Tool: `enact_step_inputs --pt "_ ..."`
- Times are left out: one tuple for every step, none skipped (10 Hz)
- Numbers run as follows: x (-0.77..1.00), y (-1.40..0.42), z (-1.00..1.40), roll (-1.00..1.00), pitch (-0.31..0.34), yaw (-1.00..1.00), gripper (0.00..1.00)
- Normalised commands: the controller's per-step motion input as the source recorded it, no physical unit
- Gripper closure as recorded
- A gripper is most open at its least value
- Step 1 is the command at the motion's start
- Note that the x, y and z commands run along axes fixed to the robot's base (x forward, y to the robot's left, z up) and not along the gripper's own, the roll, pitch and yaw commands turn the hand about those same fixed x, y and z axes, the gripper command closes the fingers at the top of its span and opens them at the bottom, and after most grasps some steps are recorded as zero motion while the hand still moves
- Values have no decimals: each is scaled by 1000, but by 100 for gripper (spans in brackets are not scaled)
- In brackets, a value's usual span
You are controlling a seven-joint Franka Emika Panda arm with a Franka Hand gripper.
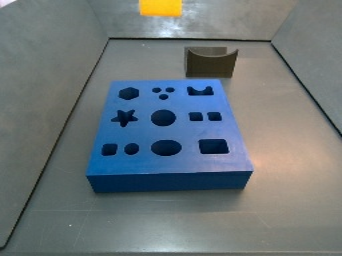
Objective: Insert the arch object.
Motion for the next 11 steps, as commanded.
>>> enact_step_inputs --pt "780 631 -980 0 0 134 100" --pt "809 643 -971 0 0 114 100" --pt "817 643 -974 0 0 103 100" --pt "829 557 -880 3 0 91 100" --pt "717 169 -649 231 0 111 100" --pt "629 0 -680 280 0 3 100" --pt "423 -146 -691 307 0 -3 100" --pt "371 -117 -666 316 0 0 100" --pt "306 -89 -643 331 0 0 100" --pt "286 -49 -697 300 0 0 100" --pt "323 0 -634 167 0 0 100"
